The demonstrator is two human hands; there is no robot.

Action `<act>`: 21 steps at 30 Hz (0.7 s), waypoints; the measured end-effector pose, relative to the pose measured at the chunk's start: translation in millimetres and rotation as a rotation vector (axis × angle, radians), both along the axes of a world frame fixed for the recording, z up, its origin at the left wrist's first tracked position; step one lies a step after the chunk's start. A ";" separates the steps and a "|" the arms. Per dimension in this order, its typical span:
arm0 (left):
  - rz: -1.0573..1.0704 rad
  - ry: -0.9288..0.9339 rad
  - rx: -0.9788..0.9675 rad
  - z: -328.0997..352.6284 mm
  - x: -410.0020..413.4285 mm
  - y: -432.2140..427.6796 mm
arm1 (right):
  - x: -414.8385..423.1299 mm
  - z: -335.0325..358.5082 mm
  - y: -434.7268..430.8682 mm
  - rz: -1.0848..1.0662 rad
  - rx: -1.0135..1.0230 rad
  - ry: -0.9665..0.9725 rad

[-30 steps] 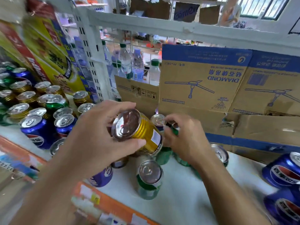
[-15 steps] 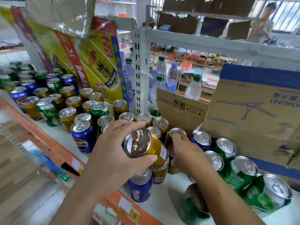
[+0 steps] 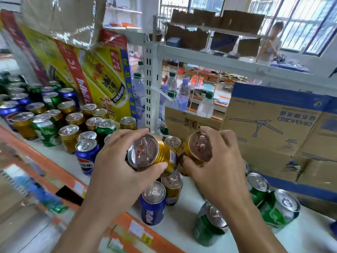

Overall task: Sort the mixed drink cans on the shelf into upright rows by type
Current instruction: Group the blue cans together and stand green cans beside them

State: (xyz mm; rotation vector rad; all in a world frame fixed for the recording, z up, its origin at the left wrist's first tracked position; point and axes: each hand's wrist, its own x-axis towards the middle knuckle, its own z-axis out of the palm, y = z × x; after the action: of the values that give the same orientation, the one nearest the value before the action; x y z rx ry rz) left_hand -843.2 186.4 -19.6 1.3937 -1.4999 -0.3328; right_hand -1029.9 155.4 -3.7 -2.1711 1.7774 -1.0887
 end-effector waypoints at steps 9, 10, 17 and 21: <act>0.226 -0.103 0.030 0.0 67.5 55.3 | 67.5 -15.0 17.6 0.211 -0.137 -0.258; 0.250 -0.096 0.044 -1.6 80.2 58.6 | 80.7 -16.5 20.0 0.241 -0.123 -0.281; 0.416 -0.146 0.081 -19.2 182.3 37.3 | 182.3 -21.9 4.5 0.393 -0.016 -0.311; 0.332 -0.219 0.163 -27.6 256.1 -1.7 | 251.3 -26.9 -23.2 0.404 0.044 -0.258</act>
State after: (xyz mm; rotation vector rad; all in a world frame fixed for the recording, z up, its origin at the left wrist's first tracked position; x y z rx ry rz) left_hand -587.1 184.7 -47.2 1.8270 -1.4051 -0.0979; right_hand -778.7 132.1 -30.6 -2.1199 1.1789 -1.1469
